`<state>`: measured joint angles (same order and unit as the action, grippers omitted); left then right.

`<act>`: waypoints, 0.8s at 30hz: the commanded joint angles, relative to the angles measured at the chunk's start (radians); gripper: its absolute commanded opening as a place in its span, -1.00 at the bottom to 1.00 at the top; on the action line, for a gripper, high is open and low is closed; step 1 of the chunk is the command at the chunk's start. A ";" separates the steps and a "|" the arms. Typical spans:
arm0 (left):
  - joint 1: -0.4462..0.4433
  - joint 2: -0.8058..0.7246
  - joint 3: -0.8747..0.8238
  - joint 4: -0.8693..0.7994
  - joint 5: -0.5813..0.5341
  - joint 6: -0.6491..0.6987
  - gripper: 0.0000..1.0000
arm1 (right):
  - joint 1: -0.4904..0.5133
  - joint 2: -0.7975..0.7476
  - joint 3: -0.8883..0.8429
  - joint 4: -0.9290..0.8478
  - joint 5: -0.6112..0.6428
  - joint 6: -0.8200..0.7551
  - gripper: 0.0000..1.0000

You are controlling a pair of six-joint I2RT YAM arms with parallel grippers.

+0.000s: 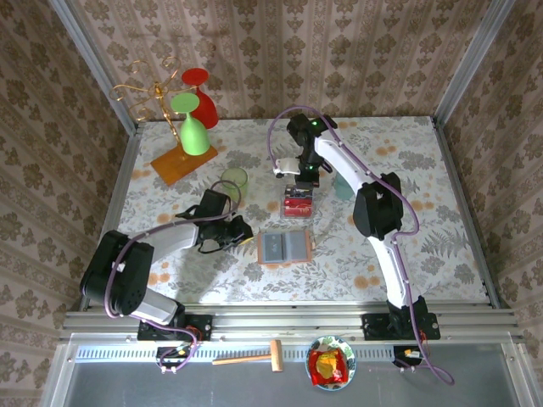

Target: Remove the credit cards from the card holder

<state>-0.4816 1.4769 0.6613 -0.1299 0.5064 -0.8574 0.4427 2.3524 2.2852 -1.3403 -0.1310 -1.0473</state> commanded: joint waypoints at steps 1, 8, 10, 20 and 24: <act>0.009 0.017 0.029 -0.015 0.026 0.028 -0.76 | -0.004 0.021 0.028 -0.049 -0.008 -0.002 -0.75; 0.008 0.016 0.024 -0.010 0.031 0.027 -0.77 | -0.004 -0.006 0.029 -0.054 0.010 0.019 -0.62; 0.009 0.010 0.022 -0.009 0.031 0.027 -0.76 | -0.005 -0.020 0.026 -0.053 0.011 0.027 -0.62; 0.002 0.003 0.014 0.020 0.046 0.019 -0.76 | 0.005 -0.139 -0.111 0.044 0.000 0.129 -0.61; -0.016 0.003 0.008 0.040 0.045 0.006 -0.76 | 0.022 -0.206 -0.213 0.139 0.009 0.238 -0.60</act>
<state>-0.4858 1.4899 0.6628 -0.1150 0.5320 -0.8520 0.4515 2.2189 2.1193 -1.2682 -0.1295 -0.9092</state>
